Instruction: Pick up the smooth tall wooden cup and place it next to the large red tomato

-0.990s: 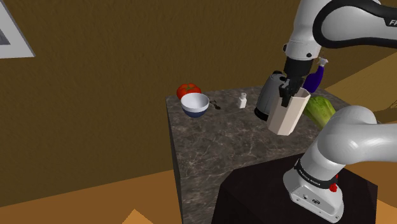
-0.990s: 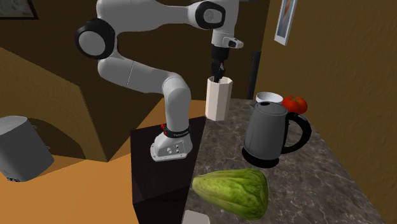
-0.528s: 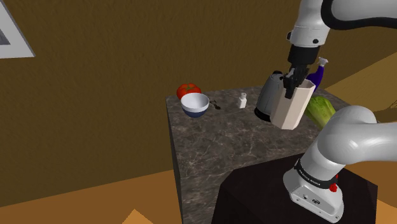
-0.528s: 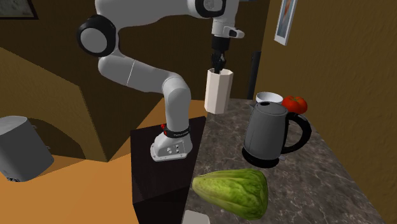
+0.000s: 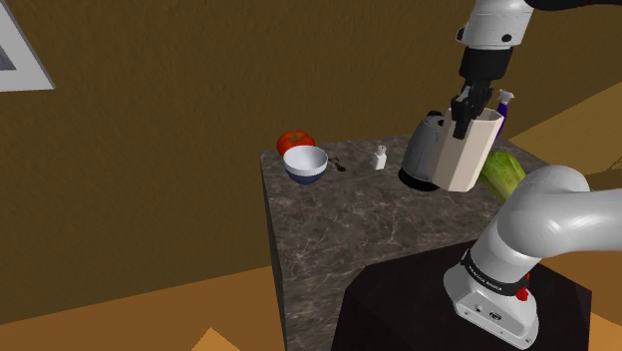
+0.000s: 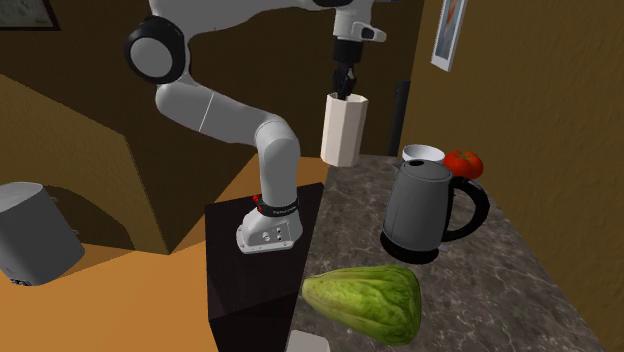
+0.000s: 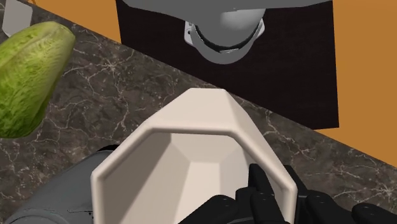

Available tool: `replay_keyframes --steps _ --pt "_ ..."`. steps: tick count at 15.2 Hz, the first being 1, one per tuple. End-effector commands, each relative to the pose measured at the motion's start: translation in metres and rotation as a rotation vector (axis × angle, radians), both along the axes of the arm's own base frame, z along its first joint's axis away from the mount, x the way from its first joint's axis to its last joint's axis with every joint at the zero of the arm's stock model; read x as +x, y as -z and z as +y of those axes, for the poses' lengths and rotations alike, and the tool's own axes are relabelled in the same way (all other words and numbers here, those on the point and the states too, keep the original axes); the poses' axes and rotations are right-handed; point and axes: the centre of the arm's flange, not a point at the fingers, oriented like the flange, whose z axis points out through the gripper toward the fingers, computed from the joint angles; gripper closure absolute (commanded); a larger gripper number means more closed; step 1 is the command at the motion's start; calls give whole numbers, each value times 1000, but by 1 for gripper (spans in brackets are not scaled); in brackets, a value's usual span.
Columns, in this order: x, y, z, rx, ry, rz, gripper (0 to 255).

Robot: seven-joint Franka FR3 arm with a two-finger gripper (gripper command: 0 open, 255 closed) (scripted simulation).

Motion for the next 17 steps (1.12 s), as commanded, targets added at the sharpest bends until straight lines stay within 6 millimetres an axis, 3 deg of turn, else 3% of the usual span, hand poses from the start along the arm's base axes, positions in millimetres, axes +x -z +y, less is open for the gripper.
replay_keyframes --steps 1,12,17 --pt "0 -11 0 0 0 0 255" --pt "0 -66 0 0 0 0 255" --pt "58 -66 -31 0 0 0 255"
